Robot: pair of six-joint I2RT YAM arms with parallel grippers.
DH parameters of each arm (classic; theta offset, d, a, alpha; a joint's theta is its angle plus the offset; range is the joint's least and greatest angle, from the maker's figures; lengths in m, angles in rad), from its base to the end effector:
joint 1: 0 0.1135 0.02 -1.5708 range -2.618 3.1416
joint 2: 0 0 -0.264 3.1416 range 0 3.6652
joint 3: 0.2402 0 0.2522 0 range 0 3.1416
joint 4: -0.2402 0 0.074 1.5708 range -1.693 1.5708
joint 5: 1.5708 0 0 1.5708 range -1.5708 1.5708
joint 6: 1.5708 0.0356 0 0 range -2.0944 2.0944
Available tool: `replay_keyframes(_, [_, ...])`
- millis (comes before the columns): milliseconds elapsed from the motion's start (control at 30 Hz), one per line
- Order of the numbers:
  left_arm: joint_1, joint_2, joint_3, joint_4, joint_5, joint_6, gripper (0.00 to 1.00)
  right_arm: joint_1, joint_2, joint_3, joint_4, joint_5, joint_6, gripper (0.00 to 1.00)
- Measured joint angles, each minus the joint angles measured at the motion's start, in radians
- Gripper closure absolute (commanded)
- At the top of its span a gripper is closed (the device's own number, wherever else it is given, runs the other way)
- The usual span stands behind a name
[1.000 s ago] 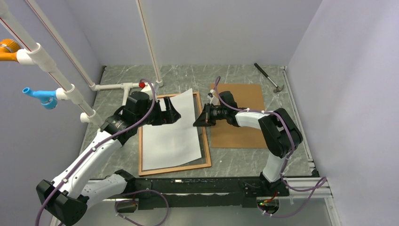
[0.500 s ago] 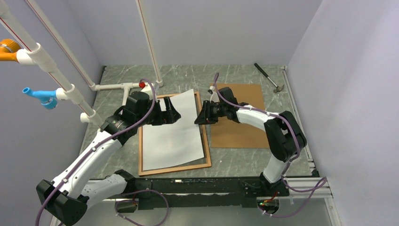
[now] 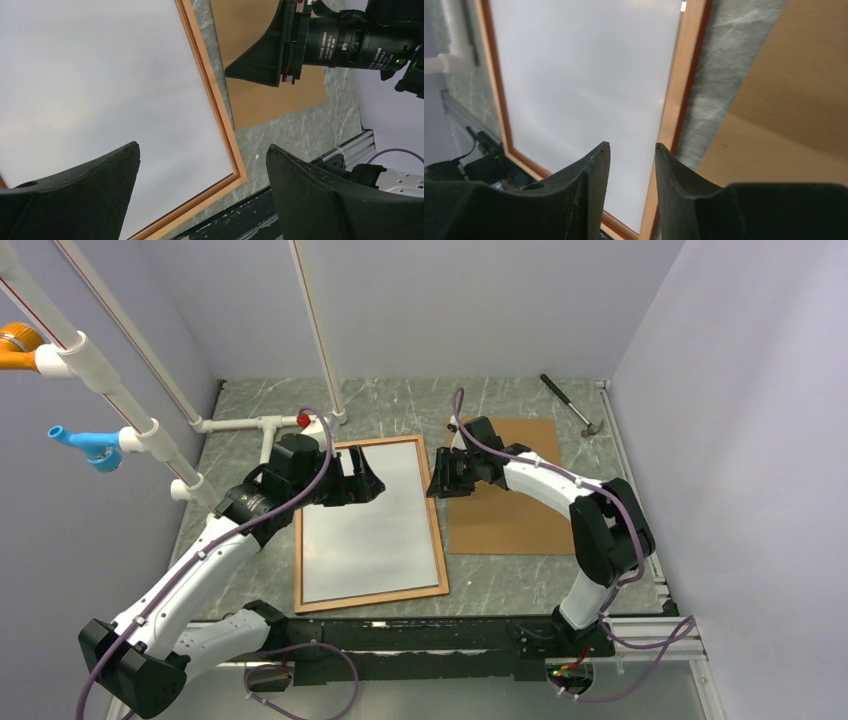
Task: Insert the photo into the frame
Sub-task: Turn over the photo from the photo frame.
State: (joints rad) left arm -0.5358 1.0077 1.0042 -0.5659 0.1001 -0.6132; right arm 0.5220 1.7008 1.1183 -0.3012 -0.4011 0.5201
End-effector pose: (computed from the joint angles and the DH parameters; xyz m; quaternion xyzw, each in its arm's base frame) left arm 0.1843 -0.1135 0.3369 -0.0099 0.8764 -0.2974 0.3786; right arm 0.3047 0.1913 0.2081 -0.0680 0.9226 0.3270 0.1929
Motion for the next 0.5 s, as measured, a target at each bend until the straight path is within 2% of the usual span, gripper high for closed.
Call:
replay_keyframes(233, [0.000, 0.006, 0.000, 0.000, 0.000, 0.000, 0.01, 0.017, 0.081, 0.089, -0.124, 0.143, -0.024, 0.58])
replay_keyframes(500, [0.000, 0.012, 0.000, 0.000, 0.000, 0.001, 0.00, 0.080, 0.198, 0.133, -0.192, 0.211, -0.026, 0.58])
